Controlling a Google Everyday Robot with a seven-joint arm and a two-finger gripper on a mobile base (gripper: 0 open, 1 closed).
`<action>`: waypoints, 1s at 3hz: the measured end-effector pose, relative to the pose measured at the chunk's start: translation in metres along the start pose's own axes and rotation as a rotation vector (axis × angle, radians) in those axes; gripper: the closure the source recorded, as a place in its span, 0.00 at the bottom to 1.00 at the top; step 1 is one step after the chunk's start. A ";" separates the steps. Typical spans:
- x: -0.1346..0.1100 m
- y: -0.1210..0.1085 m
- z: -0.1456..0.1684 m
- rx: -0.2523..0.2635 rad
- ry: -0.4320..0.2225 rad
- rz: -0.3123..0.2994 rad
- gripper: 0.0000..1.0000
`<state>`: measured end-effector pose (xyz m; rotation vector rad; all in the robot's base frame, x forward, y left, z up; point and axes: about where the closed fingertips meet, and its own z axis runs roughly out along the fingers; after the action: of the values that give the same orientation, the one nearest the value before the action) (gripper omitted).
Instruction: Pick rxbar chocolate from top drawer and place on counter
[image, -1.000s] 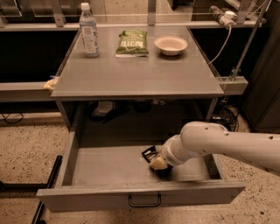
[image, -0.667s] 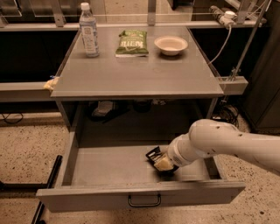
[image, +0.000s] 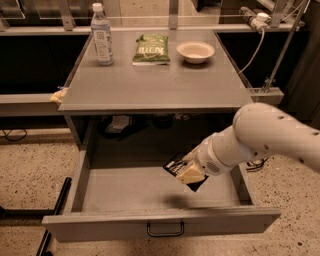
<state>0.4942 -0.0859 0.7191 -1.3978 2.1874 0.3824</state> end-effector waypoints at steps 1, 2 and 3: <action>-0.043 -0.003 -0.048 0.003 -0.027 -0.014 1.00; -0.081 -0.021 -0.086 0.057 -0.055 -0.005 1.00; -0.116 -0.052 -0.101 0.120 -0.084 -0.007 1.00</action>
Offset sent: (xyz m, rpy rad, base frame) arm 0.0495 0.0104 0.1827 0.0423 -0.1282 -0.0846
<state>0.5533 -0.0693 0.8693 -1.3009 2.1008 0.2966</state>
